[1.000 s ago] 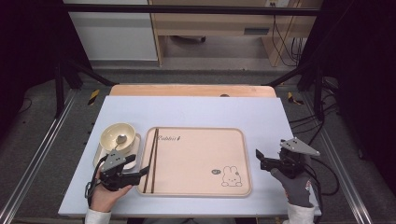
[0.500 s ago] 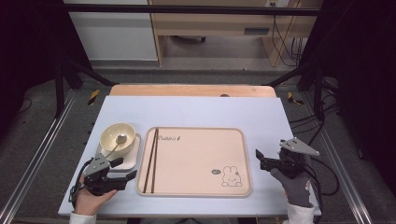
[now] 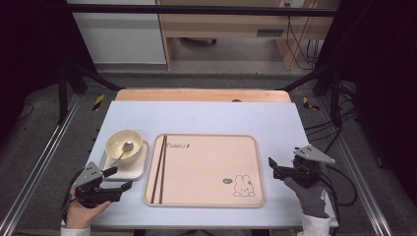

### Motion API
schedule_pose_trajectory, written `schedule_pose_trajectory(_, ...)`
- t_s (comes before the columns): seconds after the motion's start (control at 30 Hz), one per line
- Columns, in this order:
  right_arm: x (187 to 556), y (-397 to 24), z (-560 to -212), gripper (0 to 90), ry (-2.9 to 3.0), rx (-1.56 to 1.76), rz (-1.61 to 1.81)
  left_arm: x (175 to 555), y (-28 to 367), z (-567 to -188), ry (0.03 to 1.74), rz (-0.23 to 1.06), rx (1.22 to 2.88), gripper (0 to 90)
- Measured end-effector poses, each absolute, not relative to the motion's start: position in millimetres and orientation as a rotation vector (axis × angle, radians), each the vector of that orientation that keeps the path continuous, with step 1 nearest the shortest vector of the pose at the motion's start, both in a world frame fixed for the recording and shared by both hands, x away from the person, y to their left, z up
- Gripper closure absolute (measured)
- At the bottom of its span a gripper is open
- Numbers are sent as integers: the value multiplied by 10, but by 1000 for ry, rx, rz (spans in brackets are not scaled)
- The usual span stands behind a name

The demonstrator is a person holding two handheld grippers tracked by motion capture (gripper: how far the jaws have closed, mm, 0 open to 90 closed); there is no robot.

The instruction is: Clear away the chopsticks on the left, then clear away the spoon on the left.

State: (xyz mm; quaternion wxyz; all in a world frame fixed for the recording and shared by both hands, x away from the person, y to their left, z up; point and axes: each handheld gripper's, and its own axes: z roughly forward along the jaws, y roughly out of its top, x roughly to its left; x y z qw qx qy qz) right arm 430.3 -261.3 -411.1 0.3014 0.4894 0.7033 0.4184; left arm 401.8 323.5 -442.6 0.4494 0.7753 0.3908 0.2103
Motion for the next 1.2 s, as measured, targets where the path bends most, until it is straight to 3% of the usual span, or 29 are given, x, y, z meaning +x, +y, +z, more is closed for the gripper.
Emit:
schedule_pose_trajectory(0.77,4320,-2578,-4139,29,1884,1287,1101,4183,3422,-4291,1018,630,1836,201)
schedule_pose_trajectory(1.2,4315,-2576,-4129,30,1885,1283,1103,4265,3336,-4341,998,637,1879,395)
